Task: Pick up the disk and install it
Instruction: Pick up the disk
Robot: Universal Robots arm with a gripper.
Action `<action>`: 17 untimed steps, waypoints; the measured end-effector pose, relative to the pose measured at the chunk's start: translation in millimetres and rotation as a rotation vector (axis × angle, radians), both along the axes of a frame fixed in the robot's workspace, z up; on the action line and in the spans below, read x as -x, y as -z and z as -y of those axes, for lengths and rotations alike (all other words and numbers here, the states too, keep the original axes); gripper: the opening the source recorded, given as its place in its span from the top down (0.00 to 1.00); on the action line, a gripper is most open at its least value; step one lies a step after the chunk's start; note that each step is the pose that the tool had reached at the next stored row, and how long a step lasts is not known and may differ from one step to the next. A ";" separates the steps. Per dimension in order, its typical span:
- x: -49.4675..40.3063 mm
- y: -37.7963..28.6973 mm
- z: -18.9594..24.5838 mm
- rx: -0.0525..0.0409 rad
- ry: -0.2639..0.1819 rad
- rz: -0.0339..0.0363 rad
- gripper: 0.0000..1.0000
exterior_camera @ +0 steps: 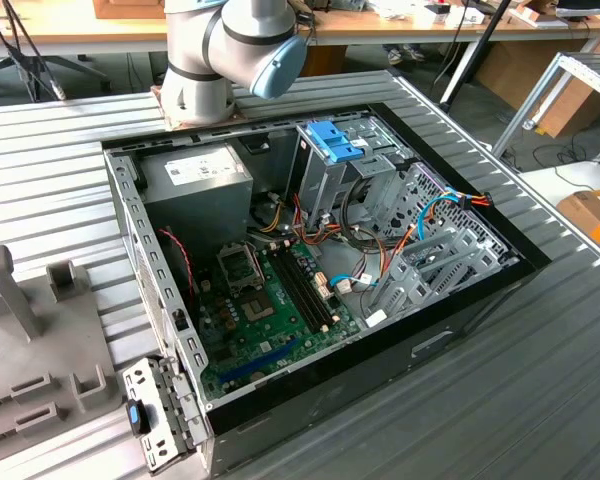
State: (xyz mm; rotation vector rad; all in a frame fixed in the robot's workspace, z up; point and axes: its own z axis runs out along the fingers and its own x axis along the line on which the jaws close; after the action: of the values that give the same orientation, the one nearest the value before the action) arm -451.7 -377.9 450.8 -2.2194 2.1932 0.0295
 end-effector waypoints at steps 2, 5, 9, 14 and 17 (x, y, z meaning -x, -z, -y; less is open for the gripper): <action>0.0 -8.9 0.0 -0.0001 0.000 0.0004 0.64; 0.0 -25.8 0.0 0.0000 0.000 0.0008 0.64; 0.0 -49.6 0.0 0.0000 0.000 0.0013 0.64; 0.0 -73.5 0.0 0.0000 0.000 0.0013 0.64; 0.0 -78.6 0.0 -0.0001 0.000 0.0013 0.64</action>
State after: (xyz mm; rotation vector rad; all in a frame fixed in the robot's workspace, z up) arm -451.7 -377.8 529.3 -2.2187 2.1924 0.0281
